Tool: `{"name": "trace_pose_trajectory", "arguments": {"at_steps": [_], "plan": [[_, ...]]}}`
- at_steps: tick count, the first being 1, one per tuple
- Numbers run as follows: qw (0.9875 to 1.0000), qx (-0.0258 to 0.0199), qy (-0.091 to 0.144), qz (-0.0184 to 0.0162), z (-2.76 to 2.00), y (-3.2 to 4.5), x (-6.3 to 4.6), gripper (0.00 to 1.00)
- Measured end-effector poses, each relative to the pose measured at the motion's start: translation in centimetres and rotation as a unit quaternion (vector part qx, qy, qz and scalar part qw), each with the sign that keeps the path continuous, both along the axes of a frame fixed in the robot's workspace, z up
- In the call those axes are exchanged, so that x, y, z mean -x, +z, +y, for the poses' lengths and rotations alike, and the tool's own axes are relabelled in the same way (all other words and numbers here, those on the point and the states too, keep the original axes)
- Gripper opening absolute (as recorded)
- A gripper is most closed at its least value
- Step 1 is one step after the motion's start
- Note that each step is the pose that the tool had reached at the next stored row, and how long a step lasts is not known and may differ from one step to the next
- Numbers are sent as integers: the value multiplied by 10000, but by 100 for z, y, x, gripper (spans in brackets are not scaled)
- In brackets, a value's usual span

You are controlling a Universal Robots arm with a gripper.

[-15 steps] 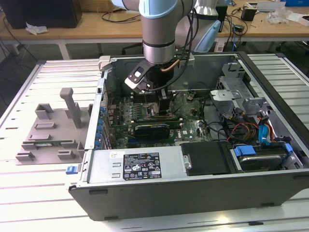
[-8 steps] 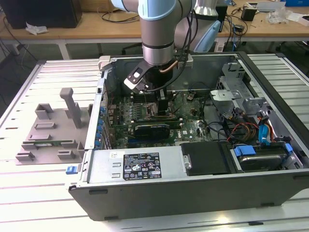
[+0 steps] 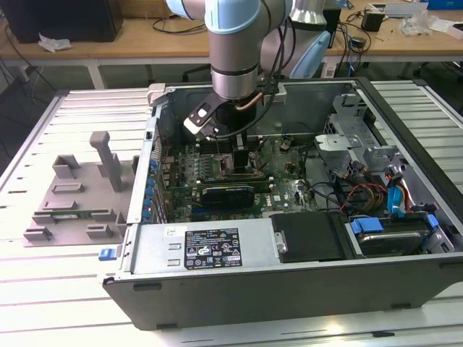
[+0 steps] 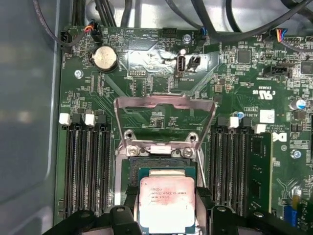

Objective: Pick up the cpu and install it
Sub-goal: 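Place the cpu into insertion slot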

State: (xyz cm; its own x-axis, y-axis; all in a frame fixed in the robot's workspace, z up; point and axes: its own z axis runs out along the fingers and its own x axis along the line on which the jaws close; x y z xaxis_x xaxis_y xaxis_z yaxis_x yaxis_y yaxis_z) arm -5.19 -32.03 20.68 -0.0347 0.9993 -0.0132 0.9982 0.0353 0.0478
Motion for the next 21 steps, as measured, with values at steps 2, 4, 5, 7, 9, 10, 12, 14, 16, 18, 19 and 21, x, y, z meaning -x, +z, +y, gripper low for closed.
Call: {"name": "trace_pose_trajectory", "arguments": {"at_steps": [2,4,5,7,9,10,12,14,16,18,19,21], "plan": [[10000,0,-58,0,16,-28,0,55],[10000,0,-85,0,20,-39,1,55],[9999,1,-101,1,29,-51,1,55],[9999,0,-106,0,46,-66,1,55],[9999,0,-108,0,53,-79,-2,55],[9999,1,-122,1,53,-83,-4,55],[9999,0,-129,0,53,-86,-12,55],[9999,-1,-129,0,54,-87,-15,55],[9999,-1,-129,0,56,-87,-18,55],[9999,0,-130,0,58,-87,-22,55],[9999,0,-130,0,59,-87,-25,55],[9999,0,-134,0,59,-87,-30,55]]}}
